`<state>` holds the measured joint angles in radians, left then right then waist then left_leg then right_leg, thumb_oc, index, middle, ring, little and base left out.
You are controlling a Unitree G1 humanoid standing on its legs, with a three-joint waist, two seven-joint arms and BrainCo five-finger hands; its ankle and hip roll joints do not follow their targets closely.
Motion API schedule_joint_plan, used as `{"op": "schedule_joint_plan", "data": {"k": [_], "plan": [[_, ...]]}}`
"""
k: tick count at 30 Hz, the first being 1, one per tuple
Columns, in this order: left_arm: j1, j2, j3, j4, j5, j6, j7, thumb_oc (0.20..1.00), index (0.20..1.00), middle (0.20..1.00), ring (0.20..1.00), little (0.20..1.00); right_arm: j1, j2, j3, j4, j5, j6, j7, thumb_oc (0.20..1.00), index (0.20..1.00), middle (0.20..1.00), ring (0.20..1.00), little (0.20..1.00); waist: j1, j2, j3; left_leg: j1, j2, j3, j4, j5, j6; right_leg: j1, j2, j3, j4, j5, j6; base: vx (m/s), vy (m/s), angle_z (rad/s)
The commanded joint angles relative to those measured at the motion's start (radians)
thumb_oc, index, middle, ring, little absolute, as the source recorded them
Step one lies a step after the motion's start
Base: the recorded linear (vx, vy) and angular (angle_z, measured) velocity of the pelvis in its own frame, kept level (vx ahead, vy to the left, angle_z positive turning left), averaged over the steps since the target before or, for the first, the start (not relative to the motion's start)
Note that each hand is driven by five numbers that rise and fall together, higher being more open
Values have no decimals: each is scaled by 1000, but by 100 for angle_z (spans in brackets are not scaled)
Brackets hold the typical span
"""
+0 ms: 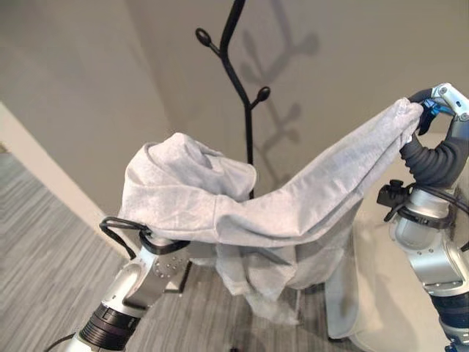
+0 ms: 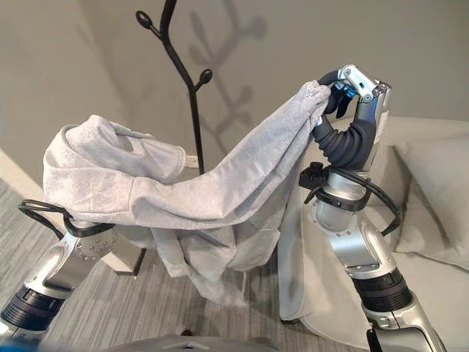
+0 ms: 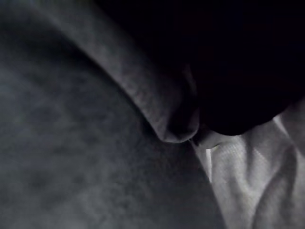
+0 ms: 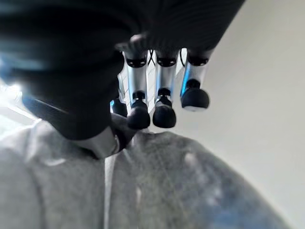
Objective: Hang the clothes on the sofa on the clothes rack.
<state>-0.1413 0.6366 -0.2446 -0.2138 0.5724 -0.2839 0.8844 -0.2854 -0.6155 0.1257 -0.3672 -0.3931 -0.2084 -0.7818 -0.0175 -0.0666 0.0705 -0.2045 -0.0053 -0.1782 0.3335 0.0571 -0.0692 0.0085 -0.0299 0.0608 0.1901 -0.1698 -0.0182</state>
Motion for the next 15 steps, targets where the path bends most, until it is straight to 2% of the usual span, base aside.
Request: {"op": "schedule_joint_plan", "data": {"k": [1,2,3,4,5,6,8,11,15], "plan": [[-73,11,56,-31,-12,-21,0,200,200,200,200,200,-17,-21,-58,-49,-23,-9,-36,200,200,200,200,200,-22,-31,-8,118,18,76,-99,-192,44,94,-3,59,-277,160,83,145,94,27],[-86,15,47,-20,-19,-17,3,200,200,200,200,200,-23,-23,-65,-45,-24,-4,-50,200,200,200,200,200,-18,-29,-12,103,43,67,-196,-141,42,95,-6,61,-277,150,85,79,41,20],[-87,15,46,-19,-18,-17,4,200,200,200,200,200,-23,-23,-65,-45,-24,-4,-51,200,200,200,200,200,-17,-30,-13,108,43,67,-209,-133,41,94,-7,60,-277,150,84,127,119,13],[-99,25,40,-8,-23,-11,11,200,200,200,200,200,-39,-30,-69,-42,-23,2,-71,200,200,200,200,200,-8,-24,-13,75,51,47,-272,-109,37,107,-8,69,-277,129,87,270,272,11],[-155,46,7,16,-29,-6,-1,200,200,200,200,200,-91,-52,-70,0,-36,35,-103,200,200,200,200,200,-5,6,-36,96,66,3,-413,-37,21,128,-15,85,-275,87,96,334,344,-14],[-167,62,3,17,-16,-5,-4,200,200,200,200,200,-118,-54,-68,8,-54,53,-99,200,200,200,200,200,-4,12,-39,115,63,8,-408,-16,16,137,-25,79,-272,96,100,359,345,-26],[-186,101,13,23,3,-4,-7,200,200,200,200,200,-161,-67,-67,36,-82,80,-102,200,200,200,200,200,0,10,-59,143,49,24,-413,-22,20,139,-50,85,-264,101,113,234,179,-36],[-241,197,28,46,5,3,-4,200,200,200,200,200,-271,-111,-20,129,-47,92,-100,200,200,200,200,200,32,-3,-75,187,29,59,-418,-40,43,127,-87,103,-220,113,140,194,146,-63],[-264,242,40,91,-11,8,-10,200,200,200,200,200,-321,-147,-3,193,-6,95,-89,200,200,200,200,200,43,-12,-76,206,17,73,-414,-52,52,132,-104,104,-209,126,154,105,69,-6]]}}
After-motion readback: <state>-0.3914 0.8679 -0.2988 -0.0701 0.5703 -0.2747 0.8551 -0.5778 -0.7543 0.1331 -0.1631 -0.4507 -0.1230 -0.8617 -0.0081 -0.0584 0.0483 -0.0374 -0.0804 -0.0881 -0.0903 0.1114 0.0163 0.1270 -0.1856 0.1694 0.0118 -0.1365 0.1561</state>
